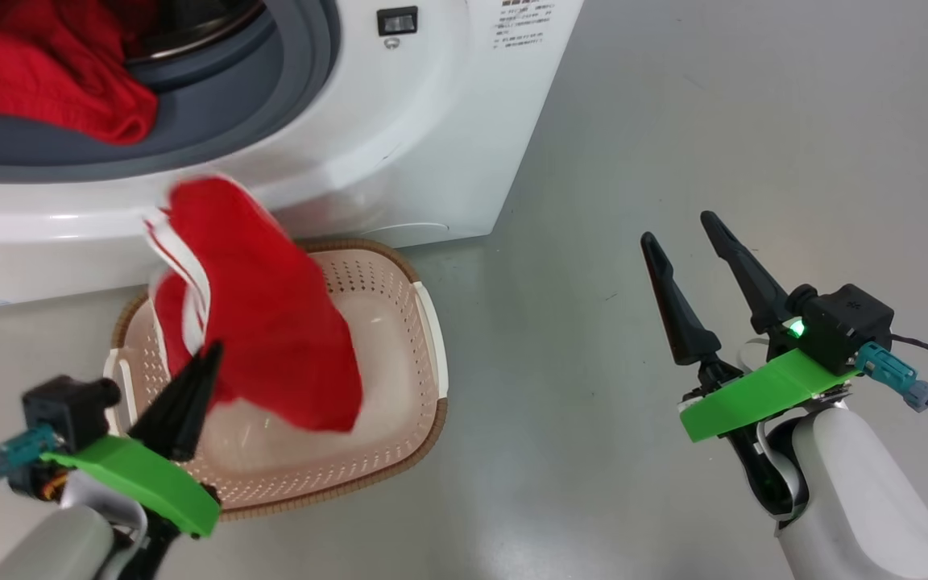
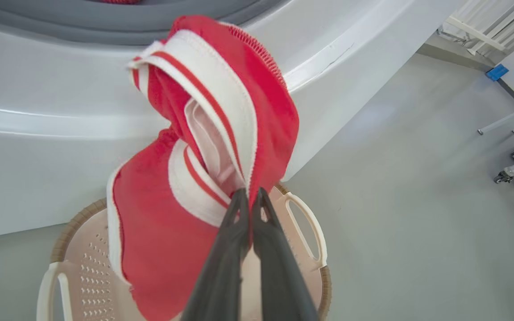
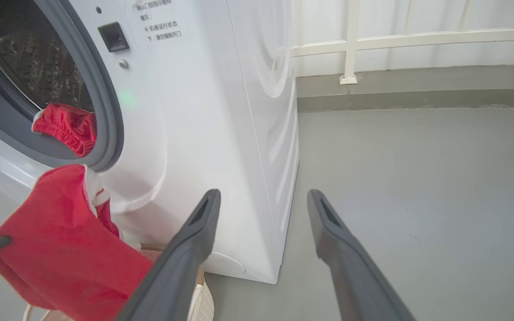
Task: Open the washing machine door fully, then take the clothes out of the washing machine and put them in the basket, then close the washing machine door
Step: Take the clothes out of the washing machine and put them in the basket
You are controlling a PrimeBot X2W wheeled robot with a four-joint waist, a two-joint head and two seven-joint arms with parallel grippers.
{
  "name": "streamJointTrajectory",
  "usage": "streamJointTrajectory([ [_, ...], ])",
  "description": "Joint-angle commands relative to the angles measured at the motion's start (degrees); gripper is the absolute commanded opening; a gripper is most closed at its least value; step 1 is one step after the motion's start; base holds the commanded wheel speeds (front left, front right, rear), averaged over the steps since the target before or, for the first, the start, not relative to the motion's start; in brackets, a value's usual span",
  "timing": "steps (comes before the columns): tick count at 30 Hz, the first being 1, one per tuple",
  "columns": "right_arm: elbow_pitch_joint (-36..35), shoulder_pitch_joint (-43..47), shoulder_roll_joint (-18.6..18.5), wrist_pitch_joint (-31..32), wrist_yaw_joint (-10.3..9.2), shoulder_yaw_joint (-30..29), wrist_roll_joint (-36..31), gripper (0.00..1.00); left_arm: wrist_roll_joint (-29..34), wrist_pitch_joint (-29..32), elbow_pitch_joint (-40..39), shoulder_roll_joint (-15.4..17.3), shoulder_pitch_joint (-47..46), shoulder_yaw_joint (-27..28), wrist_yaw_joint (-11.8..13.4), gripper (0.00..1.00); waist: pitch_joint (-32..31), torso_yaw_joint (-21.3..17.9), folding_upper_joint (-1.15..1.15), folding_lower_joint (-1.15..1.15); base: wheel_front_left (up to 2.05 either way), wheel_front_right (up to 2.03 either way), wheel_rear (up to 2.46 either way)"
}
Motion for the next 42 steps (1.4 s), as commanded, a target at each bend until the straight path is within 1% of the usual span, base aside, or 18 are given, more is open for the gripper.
streamJointTrajectory([
  [1,-1.16,1.4,0.21,-0.66,0.09,1.57,0.31,1.0,-0.96,-0.27,-0.13,1.26,0.23,1.74,-0.15,0.0,0.01,-0.05,0.0,0.0,0.0,0.0,0.0],
  [5,-1.07,1.25,0.27,-0.66,0.09,1.91,0.35,1.0,-1.43,-0.3,4.29,-0.86,0.05,1.02,-1.23,0.0,0.09,-0.29,0.0,0.0,0.0,0.0,0.0],
  [9,-1.13,1.11,0.2,-0.66,0.09,2.13,0.43,1.0,-1.38,-0.4,10.63,-3.16,-1.53,0.53,-2.51,0.0,0.37,-0.72,0.0,0.0,0.0,0.0,0.0],
  [17,-1.61,0.33,0.81,-0.66,0.09,2.43,0.33,1.0,-0.82,-0.58,27.19,-8.79,-7.79,-0.81,-4.82,0.0,2.69,-2.06,0.0,0.0,0.0,0.0,0.0],
  [18,-1.61,0.33,0.81,-0.66,0.09,2.43,0.33,1.0,-0.82,-0.58,27.19,-8.79,-7.79,-0.81,-4.82,0.0,2.69,-2.06,0.0,0.0,0.0,0.0,0.0],
  [25,-2.06,-0.53,1.63,-0.66,0.09,2.44,0.23,1.0,-1.12,-0.67,39.98,-12.21,-12.73,-2.56,-5.64,0.0,5.54,-4.02,0.0,0.0,0.0,0.0,0.0],
  [26,-2.2,-0.73,1.82,-0.66,0.09,2.39,0.14,1.0,-1.47,-0.37,41.87,-12.8,-13.77,-3.53,-5.67,0.0,6.34,-4.46,0.0,0.0,0.0,0.0,0.0],
  [34,-2.68,-1.56,2.6,-0.66,0.09,2.49,-0.23,1.0,-3.09,2.41,47.38,-13.15,-18.18,-6.97,-5.7,0.0,9.17,-5.66,0.0,0.0,0.0,0.0,0.0],
  [39,-2.78,-2.36,2.95,-0.66,0.09,2.78,-0.33,1.0,-4.41,3.09,48.9,-13.08,-20.04,-8.32,-5.7,0.0,10.2,-6.22,0.0,0.0,0.0,0.0,0.0],
  [40,-2.79,-2.47,2.99,-0.66,0.09,2.77,-0.35,1.0,-4.69,3.15,48.99,-13.07,-20.36,-8.57,-5.7,0.01,10.34,-6.28,0.0,0.0,0.0,0.0,0.0],
  [41,-2.78,-2.59,3.01,-0.66,0.09,2.72,-0.37,1.0,-4.91,3.11,48.99,-13.04,-20.67,-8.82,-5.71,0.11,10.46,-6.32,0.0,0.0,0.0,0.0,0.0],
  [42,-2.76,-2.72,3.01,-0.66,0.09,2.65,-0.38,1.0,-5.17,3.06,48.98,-13.01,-20.91,-9.08,-5.71,0.15,10.54,-6.34,0.0,0.0,0.0,0.0,0.0],
])
